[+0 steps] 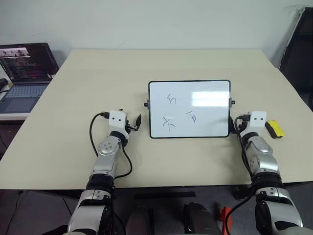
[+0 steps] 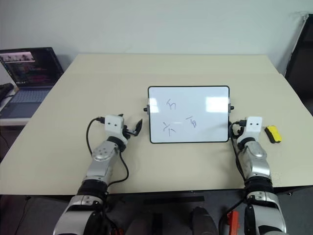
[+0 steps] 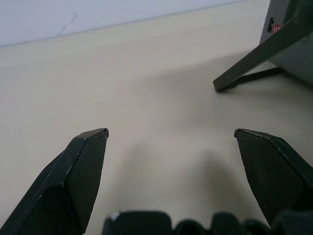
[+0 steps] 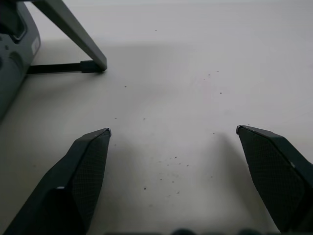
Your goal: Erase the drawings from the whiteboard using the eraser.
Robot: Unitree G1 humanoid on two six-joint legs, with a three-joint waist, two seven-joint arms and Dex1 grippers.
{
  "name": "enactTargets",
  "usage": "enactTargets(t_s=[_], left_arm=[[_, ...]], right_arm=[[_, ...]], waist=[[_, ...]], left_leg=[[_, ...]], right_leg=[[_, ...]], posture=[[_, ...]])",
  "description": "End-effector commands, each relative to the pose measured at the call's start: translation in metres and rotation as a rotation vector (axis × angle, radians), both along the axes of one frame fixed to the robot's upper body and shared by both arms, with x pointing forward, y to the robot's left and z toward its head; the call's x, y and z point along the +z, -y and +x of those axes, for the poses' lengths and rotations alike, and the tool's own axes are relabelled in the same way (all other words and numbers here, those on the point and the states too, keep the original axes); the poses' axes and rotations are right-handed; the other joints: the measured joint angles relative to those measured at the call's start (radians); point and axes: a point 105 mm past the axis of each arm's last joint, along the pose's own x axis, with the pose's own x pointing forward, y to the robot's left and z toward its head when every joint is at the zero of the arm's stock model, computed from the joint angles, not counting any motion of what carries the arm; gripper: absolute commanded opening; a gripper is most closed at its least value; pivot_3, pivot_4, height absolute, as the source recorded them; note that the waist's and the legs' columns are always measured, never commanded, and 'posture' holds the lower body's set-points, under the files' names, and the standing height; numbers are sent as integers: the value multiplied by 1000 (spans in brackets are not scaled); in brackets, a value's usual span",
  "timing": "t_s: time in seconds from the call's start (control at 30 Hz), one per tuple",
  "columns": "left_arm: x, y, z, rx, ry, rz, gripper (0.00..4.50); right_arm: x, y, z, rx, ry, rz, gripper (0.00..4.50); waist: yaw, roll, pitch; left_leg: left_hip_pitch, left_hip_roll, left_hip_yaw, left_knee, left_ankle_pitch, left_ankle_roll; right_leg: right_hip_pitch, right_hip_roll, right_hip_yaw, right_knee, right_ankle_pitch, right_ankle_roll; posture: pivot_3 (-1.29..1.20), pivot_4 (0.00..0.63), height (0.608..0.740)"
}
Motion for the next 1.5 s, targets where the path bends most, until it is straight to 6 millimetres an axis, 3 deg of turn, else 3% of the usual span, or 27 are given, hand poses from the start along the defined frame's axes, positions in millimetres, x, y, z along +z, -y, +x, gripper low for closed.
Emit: enactTargets(t_s=[0.03, 0.27, 0.43, 0.5, 0.63, 0.73, 0.83, 0.97, 1.07, 1.2, 1.5], left_arm=[[8, -5, 2, 27, 38, 1, 4500], [22, -15, 8, 35, 70, -44, 4500], [62, -22, -8, -221, 158, -7, 4500], [69, -15, -21, -363, 130, 25, 4500], [101, 22, -77, -844, -12, 12, 4500], [124, 72, -98, -1087, -52, -15, 4500], [116, 109, -98, -1144, -99, -59, 4500], [98, 148, -99, -1209, -153, -100, 4500], [96, 171, -100, -1242, -141, -116, 4500], [96, 178, -107, -1284, -133, -127, 4500], [93, 173, -105, -1261, -139, -122, 4500]], right_arm=[[10, 1, 4, 7, 30, -19, 4470], [14, 6, 1, 12, 41, -10, 4470], [32, 8, -6, 104, 39, -77, 4470], [34, 15, -9, 108, 22, -93, 4470], [34, 33, -16, 102, -29, -128, 4470], [48, 48, -19, 97, -19, -115, 4470], [53, 65, -26, 76, -32, -117, 4470], [71, 105, -37, -13, -60, -105, 4470], [65, 124, -45, 9, -151, -99, 4470], [51, 134, -47, 29, -236, -110, 4470], [54, 132, -37, 81, -237, -58, 4470]], waist=[[0, 0, 0], [-1, 0, 0], [-2, 0, 0], [-2, 0, 0], [-11, 0, 0], [2, 0, 0], [8, 1, 0], [-1, 1, 0], [-5, 1, 0], [-22, 1, 0], [-23, 1, 0]], left_leg=[[0, 0, 0, 0, 0, 0], [1, 0, 0, 0, 0, 0], [-1, 0, 0, 0, 0, 0], [-1, 1, 0, 0, 0, 0], [-1, 2, 0, -1, 0, 0], [-1, 2, 0, 0, 0, 0], [0, 1, -1, 1, 0, 0], [-1, 1, 1, 1, 0, 0], [-1, 1, 1, 0, 0, 0], [1, 2, 1, 0, 0, 1], [1, 2, 2, 0, 0, 0]], right_leg=[[0, 0, 0, 0, 0, 0], [0, 0, 0, 1, 0, 0], [-2, 1, 0, 1, 0, 0], [-2, 1, 0, 1, 0, 0], [-2, 1, 0, 1, 0, -1], [-1, 1, -1, 1, -1, -1], [2, 1, -1, -1, 0, 1], [0, 2, 2, -3, 1, 1], [0, 3, 3, -3, 0, 0], [0, 5, 4, -3, 0, 0], [0, 5, 5, -3, 0, 0]], posture=[[0, 150, 740], [0, 150, 740], [0, 150, 740], [0, 150, 740], [0, 150, 740], [0, 150, 740], [0, 150, 740], [0, 150, 740], [0, 150, 740], [0, 150, 740], [0, 150, 740]])
